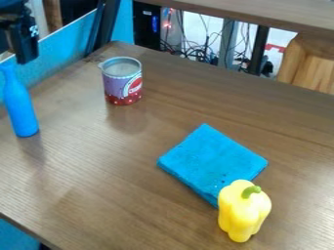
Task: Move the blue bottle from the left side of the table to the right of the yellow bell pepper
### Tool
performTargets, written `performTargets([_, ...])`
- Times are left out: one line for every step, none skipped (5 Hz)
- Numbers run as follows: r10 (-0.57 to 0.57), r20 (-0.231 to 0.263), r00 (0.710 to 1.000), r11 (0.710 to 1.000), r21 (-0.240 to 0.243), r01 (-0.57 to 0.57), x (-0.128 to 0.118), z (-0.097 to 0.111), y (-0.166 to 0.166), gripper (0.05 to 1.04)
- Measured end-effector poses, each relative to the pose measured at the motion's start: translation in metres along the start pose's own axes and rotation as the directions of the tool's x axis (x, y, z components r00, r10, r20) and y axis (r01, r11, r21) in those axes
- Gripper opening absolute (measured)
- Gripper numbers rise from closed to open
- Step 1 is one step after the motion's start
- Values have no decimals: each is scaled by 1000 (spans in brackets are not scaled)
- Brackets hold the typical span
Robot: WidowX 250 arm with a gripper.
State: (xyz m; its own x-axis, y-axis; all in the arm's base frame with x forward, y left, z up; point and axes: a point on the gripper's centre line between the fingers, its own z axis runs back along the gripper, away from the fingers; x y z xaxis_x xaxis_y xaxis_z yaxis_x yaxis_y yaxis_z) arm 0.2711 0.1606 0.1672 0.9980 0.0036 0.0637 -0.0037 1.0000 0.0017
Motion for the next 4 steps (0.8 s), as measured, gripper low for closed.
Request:
performTargets([-36, -1, 999, 999, 24, 36, -12, -4, -3, 1004])
performTargets([-48, -8, 999, 998, 47, 48, -19, -13, -4, 1004])
performTargets([-50, 20, 999, 994, 97, 48, -21, -18, -1, 1004])
performTargets([-62, 50, 997, 991, 120, 56, -19, -18, 1, 1004])
